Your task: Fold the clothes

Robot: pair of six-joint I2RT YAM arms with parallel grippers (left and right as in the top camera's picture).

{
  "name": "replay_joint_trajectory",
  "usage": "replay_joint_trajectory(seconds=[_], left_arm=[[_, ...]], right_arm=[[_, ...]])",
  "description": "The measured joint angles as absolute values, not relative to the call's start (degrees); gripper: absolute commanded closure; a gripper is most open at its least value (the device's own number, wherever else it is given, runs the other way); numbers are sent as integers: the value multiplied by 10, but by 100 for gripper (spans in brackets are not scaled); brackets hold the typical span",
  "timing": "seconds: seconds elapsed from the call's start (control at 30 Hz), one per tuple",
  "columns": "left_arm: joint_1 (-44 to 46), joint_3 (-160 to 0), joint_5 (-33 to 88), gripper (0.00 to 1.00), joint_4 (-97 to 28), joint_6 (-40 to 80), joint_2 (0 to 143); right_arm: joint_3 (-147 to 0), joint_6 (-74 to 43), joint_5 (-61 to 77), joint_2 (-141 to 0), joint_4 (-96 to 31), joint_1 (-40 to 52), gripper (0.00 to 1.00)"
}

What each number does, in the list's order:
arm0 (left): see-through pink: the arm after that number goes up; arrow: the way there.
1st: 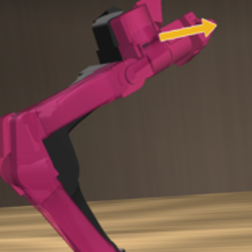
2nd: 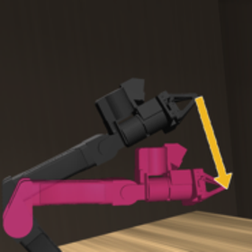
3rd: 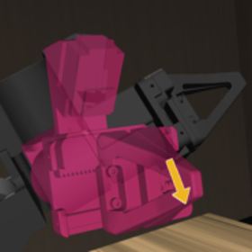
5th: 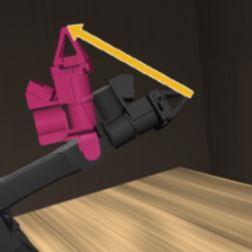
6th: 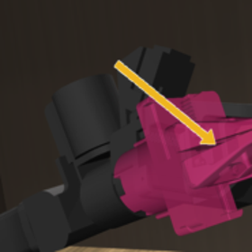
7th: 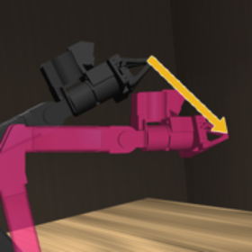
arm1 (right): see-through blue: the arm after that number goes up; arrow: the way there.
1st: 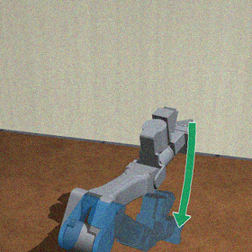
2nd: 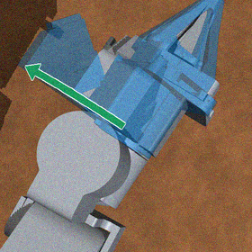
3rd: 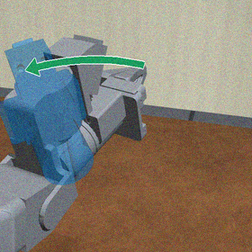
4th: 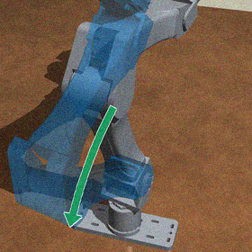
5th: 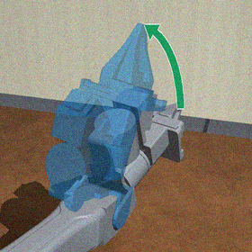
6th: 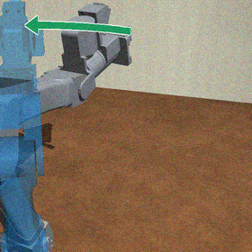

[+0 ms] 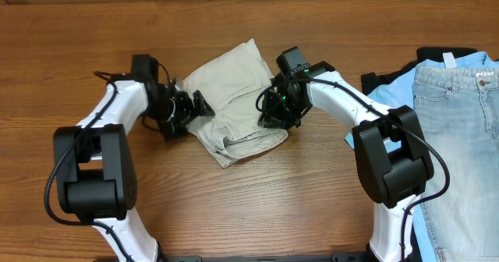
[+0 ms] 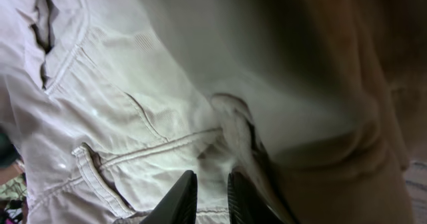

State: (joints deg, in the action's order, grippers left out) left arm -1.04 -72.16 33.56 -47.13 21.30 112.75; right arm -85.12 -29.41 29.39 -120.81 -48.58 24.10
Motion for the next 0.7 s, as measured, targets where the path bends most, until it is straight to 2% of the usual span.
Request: replay_joint_trajectory(seconds=[0.17,0.3,0.4,0.47,0.53,0.6,0.7], left_arm=[[10,-676,343,3,-389,273,1111],[19,-644,347,33,-247,331,1106],[25,-634,332,62,-195,346,1112],[29,-631,323,72,-184,346,1118],[34,-630,319,88,-184,329,1119],[36,-631,318,96,-191,303,1119],[32,-641,320,96,-234,262,1119]], right_arm=[[-851,-299,292,-1208,-484,241,80],[-851,-300,291,-1208,-483,241,81],[-851,-300,291,-1208,-482,241,85],[-851,-301,289,-1208,-481,241,89],[-851,-300,287,-1208,-482,241,92],[-851,-296,285,-1208,-482,241,93],[-851,-279,284,-1206,-485,241,93]])
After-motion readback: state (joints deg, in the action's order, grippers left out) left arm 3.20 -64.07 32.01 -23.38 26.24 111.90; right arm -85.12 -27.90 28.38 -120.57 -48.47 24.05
